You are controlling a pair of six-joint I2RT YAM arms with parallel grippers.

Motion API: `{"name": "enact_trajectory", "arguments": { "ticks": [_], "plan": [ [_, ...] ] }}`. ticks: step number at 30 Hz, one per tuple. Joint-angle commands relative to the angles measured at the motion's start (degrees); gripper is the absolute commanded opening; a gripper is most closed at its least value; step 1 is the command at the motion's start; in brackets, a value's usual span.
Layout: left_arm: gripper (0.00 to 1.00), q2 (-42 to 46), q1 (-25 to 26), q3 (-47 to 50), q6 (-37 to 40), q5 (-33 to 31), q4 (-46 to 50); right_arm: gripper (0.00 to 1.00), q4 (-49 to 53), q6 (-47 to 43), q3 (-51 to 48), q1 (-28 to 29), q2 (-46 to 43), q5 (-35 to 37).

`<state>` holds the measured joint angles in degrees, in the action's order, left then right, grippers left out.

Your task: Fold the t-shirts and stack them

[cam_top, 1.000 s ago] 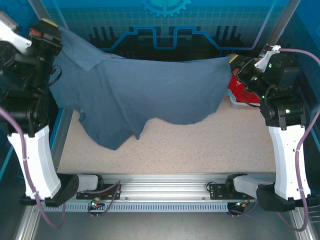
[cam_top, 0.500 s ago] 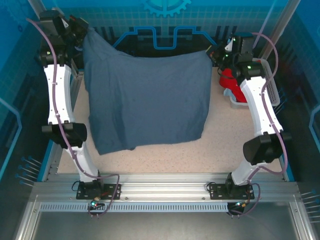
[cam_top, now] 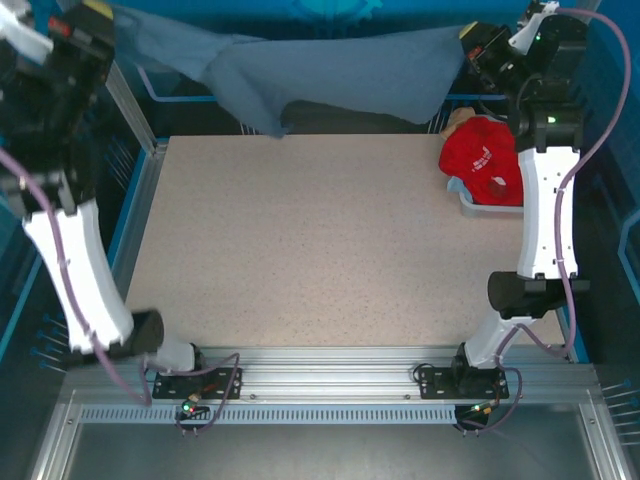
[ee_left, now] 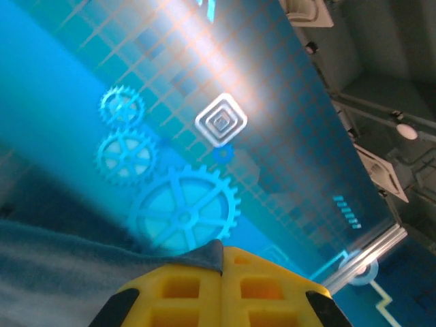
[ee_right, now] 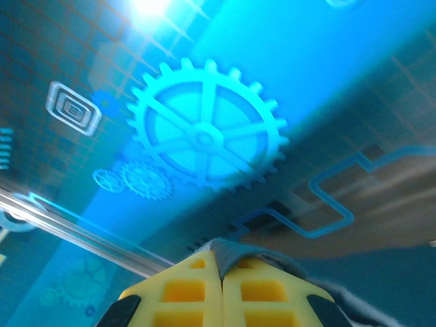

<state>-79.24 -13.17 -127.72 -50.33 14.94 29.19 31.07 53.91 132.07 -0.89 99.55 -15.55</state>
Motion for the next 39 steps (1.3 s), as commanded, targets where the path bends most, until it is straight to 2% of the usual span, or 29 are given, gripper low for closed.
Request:
{"name": "enact_trajectory", "arguments": {
  "ticks": [1,5,8,12,15,21,31,39],
  "plan": [
    [0.00,13.22,1.98,25.31,1.77,-5.51,1.29,0.00,4.15,-3.03,-13.35,0.33,-4.61,-0.16],
    [0.00,29.32,5.43,57.81,-3.70,-7.92,6.73,0.00,-0.06,-3.23,-41.31,0.87,-14.41,4.26],
    [0.00,36.47,6.65,77.51,-6.99,-3.94,6.89,0.00,-2.37,-4.10,-55.73,0.96,-16.16,5.18],
    [0.00,37.06,11.29,96.21,-9.72,0.54,2.65,0.00,-1.43,-5.04,-65.91,1.42,-15.83,10.69],
    [0.00,35.16,14.46,103.72,-12.31,0.01,-0.34,0.00,4.53,-3.15,-69.51,1.54,-16.93,18.77],
    [0.00,34.40,17.18,107.10,-14.27,-1.52,-0.01,0.00,10.69,-0.97,-75.12,1.76,-20.44,24.24],
    [0.00,34.71,20.30,105.87,-19.89,0.93,0.94,0.00,14.34,0.47,-83.43,1.79,-23.35,26.08],
    [0.00,38.95,21.26,93.64,-17.69,-3.95,20.61,0.00,16.83,-2.08,-83.12,0.69,-24.09,28.22]
  ]
}}
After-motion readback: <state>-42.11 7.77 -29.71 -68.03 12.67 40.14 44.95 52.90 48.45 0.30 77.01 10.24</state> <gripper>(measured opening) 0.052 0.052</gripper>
